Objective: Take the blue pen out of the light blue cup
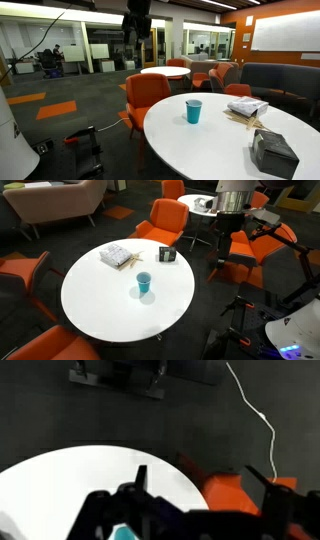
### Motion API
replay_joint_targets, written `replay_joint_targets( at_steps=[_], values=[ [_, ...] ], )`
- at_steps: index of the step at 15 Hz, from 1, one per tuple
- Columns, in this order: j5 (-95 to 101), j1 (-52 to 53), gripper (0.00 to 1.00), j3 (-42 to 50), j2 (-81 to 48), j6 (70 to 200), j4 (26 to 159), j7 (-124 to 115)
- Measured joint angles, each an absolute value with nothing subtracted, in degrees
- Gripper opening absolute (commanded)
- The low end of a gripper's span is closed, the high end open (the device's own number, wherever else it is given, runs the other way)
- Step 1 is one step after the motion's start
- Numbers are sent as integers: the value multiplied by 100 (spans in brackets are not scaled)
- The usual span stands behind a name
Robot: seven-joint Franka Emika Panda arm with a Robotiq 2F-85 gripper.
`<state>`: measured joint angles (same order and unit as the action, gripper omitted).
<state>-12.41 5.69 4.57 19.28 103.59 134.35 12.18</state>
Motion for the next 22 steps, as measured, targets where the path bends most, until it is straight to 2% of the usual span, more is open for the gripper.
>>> replay_joint_targets(
  at_steps=[8, 13, 15, 16, 17, 21, 22],
  values=[
    [-1241, 532, 100, 420, 1924, 10382, 13435, 1201],
    [-1102, 326, 100, 84, 1210, 12225, 13397, -13],
    [-891, 281, 88, -26, 404, 13084, 13158, -664],
    [-743, 275, 70, -45, -47, 13393, 12952, -1024],
    [-576, 273, 68, -42, -529, 13623, 12677, -1422],
    [-199, 299, 32, 71, -2137, 13651, 11271, -2434],
    [-199, 310, 33, 92, -2439, 13546, 10908, -2492]
  ],
)
